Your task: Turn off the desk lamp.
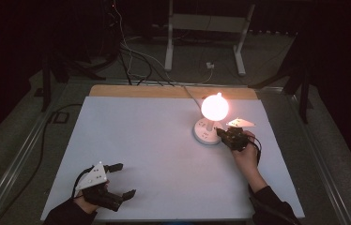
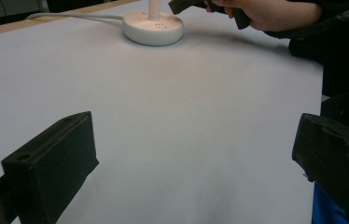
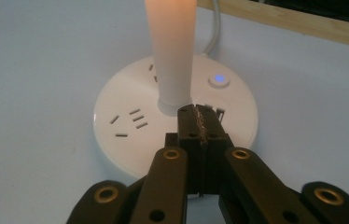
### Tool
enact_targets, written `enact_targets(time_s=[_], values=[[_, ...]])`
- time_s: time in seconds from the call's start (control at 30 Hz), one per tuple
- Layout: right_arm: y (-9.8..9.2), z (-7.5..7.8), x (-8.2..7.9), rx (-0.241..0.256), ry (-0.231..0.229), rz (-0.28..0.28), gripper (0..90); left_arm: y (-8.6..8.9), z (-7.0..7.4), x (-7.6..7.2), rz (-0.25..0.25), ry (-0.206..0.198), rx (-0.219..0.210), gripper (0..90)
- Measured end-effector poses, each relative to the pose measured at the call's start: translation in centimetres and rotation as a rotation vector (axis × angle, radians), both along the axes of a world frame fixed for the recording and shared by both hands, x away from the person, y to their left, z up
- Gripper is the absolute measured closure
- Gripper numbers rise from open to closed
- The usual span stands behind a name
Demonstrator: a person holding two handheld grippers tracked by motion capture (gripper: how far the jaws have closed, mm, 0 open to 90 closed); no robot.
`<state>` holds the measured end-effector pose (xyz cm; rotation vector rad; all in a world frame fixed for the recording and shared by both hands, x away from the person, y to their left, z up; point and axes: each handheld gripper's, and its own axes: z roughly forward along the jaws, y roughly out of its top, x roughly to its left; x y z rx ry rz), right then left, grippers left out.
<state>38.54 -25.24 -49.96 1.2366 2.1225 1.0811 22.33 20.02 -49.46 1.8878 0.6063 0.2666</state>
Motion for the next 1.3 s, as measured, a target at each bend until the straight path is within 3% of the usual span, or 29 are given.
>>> enact_targets(time_s=[0.37,0.77,0.97,1.1,1.3], values=[[0.12,-0.53,0.17,-0.025,0.011,0.003,89.9,0.00,-0.01,-0.02,0.000,0.001,0.001,0.5],[0.43,-0.78,0.16,-0.002,0.026,0.032,89.8,-0.02,0.00,-0.04,-0.001,0.000,0.004,0.4],[0.59,-0.57,0.03,-0.046,-0.011,0.019,89.8,0.01,0.00,-0.01,-0.001,0.001,-0.001,0.4],[-0.01,-0.15,0.21,-0.026,-0.009,-0.002,89.8,-0.01,-0.02,-0.03,-0.002,0.001,0.002,0.5],[0.12,-0.27,0.22,-0.039,-0.010,0.001,89.8,0.00,0.00,-0.06,0.000,0.001,0.001,0.5]])
